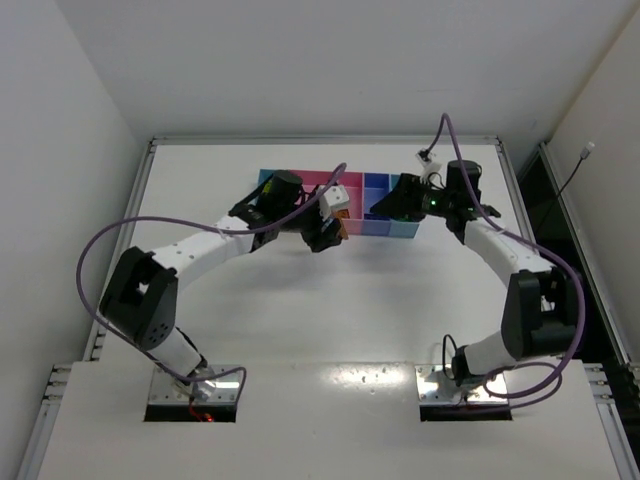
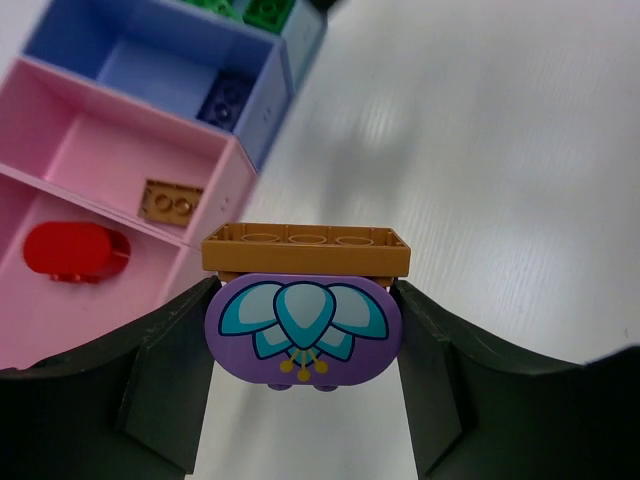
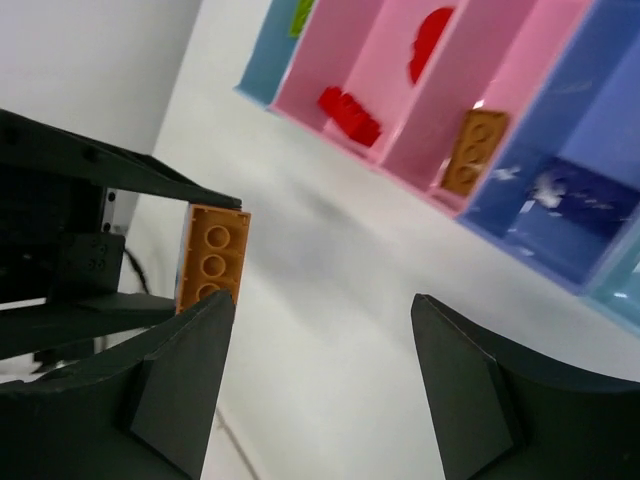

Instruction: Sort the legos into containers by color

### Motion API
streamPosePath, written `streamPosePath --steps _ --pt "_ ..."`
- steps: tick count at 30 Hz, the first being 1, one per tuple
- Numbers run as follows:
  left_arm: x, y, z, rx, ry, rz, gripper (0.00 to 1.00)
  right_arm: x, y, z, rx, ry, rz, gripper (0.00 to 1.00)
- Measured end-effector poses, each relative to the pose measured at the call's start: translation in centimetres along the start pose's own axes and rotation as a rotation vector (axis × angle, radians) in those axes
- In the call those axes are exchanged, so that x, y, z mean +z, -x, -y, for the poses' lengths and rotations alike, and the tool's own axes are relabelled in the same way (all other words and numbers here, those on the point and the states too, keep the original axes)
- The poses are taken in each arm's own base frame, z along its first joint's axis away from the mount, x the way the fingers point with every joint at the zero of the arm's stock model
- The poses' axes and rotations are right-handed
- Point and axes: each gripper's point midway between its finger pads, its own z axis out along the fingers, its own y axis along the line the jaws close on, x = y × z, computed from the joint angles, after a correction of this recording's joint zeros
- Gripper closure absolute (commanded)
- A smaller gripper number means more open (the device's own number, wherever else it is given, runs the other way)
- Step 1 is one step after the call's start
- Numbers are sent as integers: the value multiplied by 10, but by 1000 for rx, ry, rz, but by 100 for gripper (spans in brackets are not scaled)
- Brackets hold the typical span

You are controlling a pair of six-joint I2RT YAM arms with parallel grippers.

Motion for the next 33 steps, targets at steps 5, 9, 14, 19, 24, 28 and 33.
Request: streamPosePath --steps 5,9,14,19,24,28,33 --pt "-8 27 6 16 17 68 100 17 -17 -26 38 87 -89 26" --pt "-6 25 10 15 14 56 100 27 -13 -49 6 155 -116 26" --pt "-5 22 8 13 17 50 100 29 -2 -64 -27 210 -111 26" --pt "-3 20 8 12 18 42 100 31 -8 -68 -12 259 -142 26" --pt "-3 20 7 14 23 45 100 34 -19 -71 11 300 -185 28" --pt "-3 22 5 18 35 47 100 34 -22 -72 19 319 -198 28" --pt "-4 27 0 29 55 55 100 36 -25 -72 30 325 -210 28"
